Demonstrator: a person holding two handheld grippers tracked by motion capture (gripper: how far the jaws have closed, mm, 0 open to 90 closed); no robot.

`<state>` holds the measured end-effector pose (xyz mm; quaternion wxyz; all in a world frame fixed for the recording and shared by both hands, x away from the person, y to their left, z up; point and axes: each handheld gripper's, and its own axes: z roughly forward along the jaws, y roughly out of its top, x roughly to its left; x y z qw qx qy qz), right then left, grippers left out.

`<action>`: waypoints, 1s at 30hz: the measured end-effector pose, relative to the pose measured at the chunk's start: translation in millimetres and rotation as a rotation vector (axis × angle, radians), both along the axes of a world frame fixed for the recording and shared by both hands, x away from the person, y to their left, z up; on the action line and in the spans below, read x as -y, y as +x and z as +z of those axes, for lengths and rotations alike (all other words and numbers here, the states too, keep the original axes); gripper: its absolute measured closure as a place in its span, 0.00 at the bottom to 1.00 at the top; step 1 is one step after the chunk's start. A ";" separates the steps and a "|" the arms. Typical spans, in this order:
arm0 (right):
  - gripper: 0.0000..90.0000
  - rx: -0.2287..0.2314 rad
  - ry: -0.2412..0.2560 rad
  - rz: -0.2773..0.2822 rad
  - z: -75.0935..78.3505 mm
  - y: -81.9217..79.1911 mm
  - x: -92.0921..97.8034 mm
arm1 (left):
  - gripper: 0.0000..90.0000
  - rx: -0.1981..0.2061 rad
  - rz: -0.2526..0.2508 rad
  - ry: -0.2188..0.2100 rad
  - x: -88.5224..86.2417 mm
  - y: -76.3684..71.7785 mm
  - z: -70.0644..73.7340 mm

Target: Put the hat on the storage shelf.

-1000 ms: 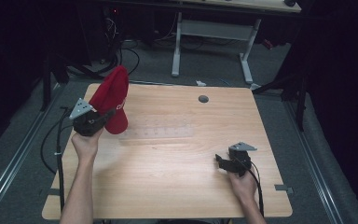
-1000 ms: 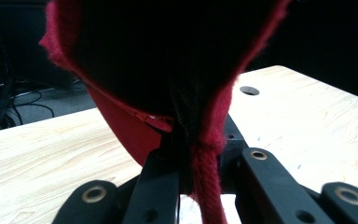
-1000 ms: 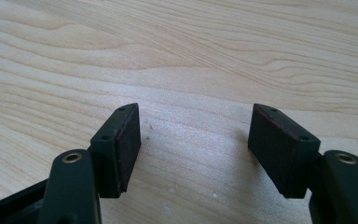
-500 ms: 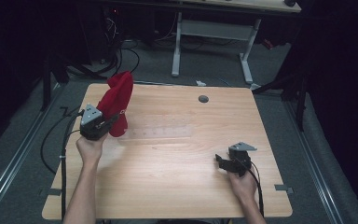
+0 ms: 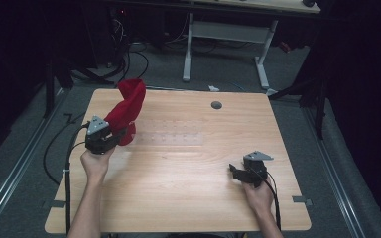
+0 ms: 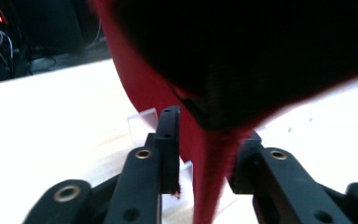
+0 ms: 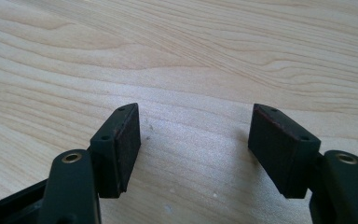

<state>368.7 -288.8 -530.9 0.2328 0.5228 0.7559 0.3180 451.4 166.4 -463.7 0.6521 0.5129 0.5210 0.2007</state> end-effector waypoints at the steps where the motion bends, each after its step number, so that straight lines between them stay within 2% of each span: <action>1: 0.38 0.000 0.000 0.000 0.0 0.0 0.0 | 0.74 -0.006 0.006 -0.012 -0.8 -0.6 0.5; 3: 0.38 -0.001 0.002 -0.002 0.0 -0.1 -0.2 | 0.70 -0.023 0.012 -0.037 -3.7 -1.6 0.6; 5: 0.38 -0.001 0.002 -0.002 0.0 -0.1 -0.2 | 0.65 -0.040 0.016 -0.027 -4.8 -2.9 -1.1; 11: 0.38 0.000 0.000 0.000 0.0 0.0 0.0 | 0.47 -0.055 0.038 -0.040 -8.8 -6.4 -1.8; 15: 0.38 -0.001 0.002 -0.001 0.0 -0.1 -0.2 | 0.38 -0.061 0.039 -0.026 -7.4 -9.2 -0.8; 21: 0.38 -0.001 0.002 -0.002 0.0 -0.1 -0.2 | 0.33 -0.069 0.040 -0.043 -5.8 -13.8 4.6; 23: 0.38 -0.001 0.002 0.000 0.0 -0.1 -0.1 | 0.33 -0.064 0.040 -0.052 -5.0 -17.1 7.9; 26: 0.38 -0.002 0.002 -0.001 0.0 -0.1 -0.2 | 0.33 -0.060 0.046 -0.037 -4.9 -20.9 10.3; 30: 0.38 -0.002 0.002 -0.002 0.0 -0.2 -0.2 | 0.33 -0.058 0.066 -0.055 -10.1 -25.7 11.4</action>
